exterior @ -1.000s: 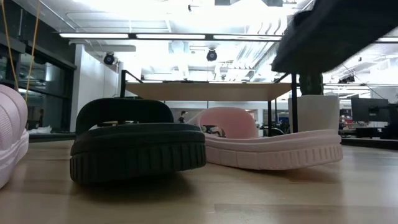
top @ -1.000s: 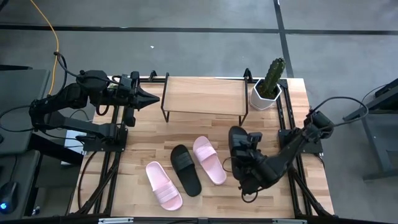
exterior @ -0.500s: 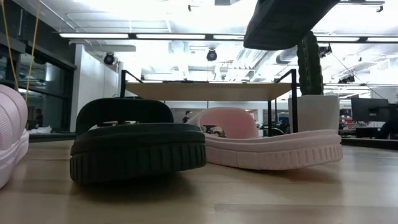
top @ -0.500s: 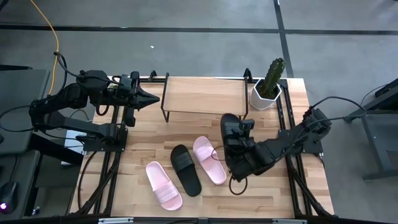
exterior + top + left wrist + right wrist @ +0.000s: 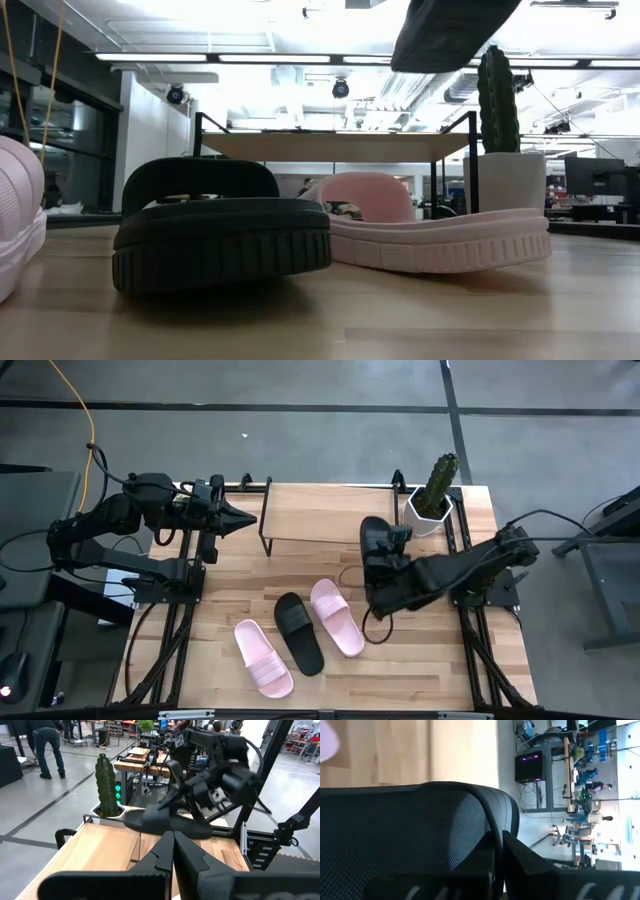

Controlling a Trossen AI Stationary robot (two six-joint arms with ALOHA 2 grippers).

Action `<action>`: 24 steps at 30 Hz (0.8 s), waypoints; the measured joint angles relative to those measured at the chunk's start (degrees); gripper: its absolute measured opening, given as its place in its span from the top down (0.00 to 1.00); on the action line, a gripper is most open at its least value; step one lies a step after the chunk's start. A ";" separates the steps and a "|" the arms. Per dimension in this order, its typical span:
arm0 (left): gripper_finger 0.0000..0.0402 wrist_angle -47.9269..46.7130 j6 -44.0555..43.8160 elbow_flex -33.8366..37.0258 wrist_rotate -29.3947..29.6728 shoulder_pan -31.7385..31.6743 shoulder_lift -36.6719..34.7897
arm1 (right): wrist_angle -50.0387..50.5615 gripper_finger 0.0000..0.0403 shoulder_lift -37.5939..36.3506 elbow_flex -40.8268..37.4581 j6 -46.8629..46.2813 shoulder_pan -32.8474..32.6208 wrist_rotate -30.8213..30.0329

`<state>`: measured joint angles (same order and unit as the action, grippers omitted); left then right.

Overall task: Pick and place slides into the shelf
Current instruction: Put the right black slide on the shelf

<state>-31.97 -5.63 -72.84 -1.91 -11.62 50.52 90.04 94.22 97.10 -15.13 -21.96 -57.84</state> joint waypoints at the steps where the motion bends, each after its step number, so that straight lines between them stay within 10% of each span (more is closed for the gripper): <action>1: 1.00 0.00 0.00 0.00 0.00 0.00 0.00 | -0.01 1.00 -1.03 -0.02 0.26 0.58 -0.21; 24: 1.00 -0.89 0.02 0.02 0.00 0.00 0.00 | -13.87 1.00 -6.68 -0.08 21.60 16.40 6.29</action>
<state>-32.86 -5.61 -72.82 -1.91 -11.62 50.52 76.17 87.55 97.01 6.48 -5.56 -51.55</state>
